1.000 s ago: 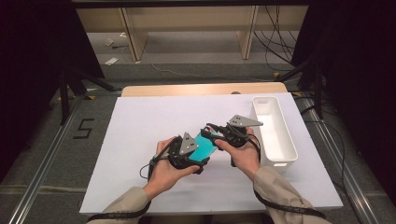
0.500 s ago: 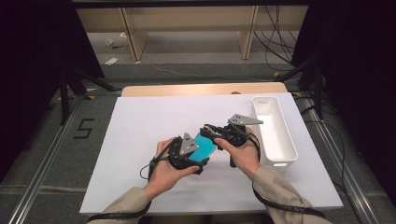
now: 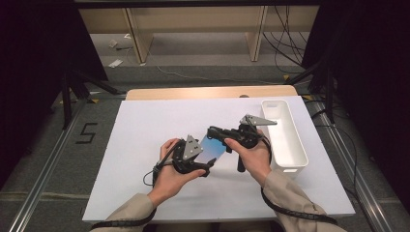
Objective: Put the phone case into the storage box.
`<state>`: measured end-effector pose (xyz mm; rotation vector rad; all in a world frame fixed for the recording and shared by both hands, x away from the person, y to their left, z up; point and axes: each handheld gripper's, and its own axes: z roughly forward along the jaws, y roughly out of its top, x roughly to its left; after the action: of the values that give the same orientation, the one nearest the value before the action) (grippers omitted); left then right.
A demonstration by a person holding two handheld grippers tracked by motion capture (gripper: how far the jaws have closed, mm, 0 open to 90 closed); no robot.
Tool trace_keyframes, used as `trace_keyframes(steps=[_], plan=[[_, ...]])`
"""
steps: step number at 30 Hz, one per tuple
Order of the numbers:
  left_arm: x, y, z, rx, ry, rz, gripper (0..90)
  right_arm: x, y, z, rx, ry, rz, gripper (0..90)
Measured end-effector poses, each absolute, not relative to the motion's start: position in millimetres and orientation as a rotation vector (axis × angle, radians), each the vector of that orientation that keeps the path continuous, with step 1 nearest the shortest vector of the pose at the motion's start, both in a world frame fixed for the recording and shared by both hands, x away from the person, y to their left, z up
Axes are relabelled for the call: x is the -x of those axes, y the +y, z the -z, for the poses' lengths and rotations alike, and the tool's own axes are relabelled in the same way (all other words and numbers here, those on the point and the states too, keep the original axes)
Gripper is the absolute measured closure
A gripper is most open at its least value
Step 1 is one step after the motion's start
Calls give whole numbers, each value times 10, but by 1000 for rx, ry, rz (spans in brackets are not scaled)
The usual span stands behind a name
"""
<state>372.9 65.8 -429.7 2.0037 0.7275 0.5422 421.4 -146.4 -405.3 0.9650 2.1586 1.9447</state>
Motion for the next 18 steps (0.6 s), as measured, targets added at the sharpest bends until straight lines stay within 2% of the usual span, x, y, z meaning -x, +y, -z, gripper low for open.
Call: trace_keyframes(steps=[10,18], plan=[[-3768,748,4312,-1978,703,-451,152,-4241,-1624,3823,-781,2196,-1857,800],[-3785,792,4337,-1983,707,-439,153,-4250,-1656,3783,-638,2297,-1785,799]])
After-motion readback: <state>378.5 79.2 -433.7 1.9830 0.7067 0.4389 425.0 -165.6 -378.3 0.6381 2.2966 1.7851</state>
